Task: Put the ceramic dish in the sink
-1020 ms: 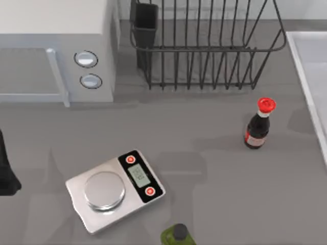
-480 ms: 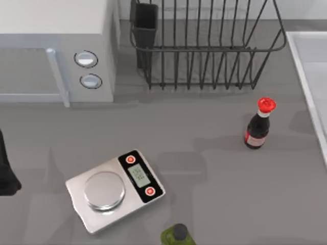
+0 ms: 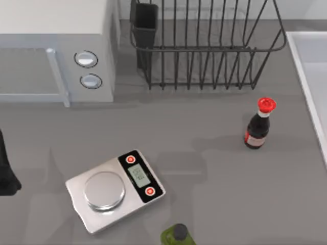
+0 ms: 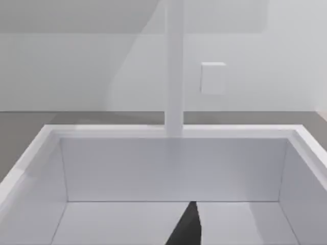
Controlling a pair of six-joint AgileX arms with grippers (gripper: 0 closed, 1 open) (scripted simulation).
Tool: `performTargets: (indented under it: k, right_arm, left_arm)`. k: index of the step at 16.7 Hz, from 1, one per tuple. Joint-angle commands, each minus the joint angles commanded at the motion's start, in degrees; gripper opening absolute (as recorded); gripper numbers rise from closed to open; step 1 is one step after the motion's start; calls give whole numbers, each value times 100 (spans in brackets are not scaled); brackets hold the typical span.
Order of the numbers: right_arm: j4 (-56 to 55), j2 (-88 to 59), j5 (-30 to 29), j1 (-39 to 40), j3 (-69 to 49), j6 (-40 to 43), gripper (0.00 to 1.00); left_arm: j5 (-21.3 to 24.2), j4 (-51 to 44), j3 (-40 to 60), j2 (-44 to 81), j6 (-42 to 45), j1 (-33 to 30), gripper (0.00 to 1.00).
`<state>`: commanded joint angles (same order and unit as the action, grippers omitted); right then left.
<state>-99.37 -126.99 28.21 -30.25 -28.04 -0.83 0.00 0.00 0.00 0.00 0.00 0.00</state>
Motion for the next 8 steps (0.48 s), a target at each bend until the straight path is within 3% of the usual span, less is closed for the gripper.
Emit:
performTargets:
  k: [2, 8]
  right_arm:
    - [0, 0, 0, 0, 0, 0, 98]
    - [0, 0, 0, 0, 0, 0, 100]
  left_arm:
    - [0, 0, 0, 0, 0, 0, 100]
    - [0, 0, 0, 0, 0, 0, 100]
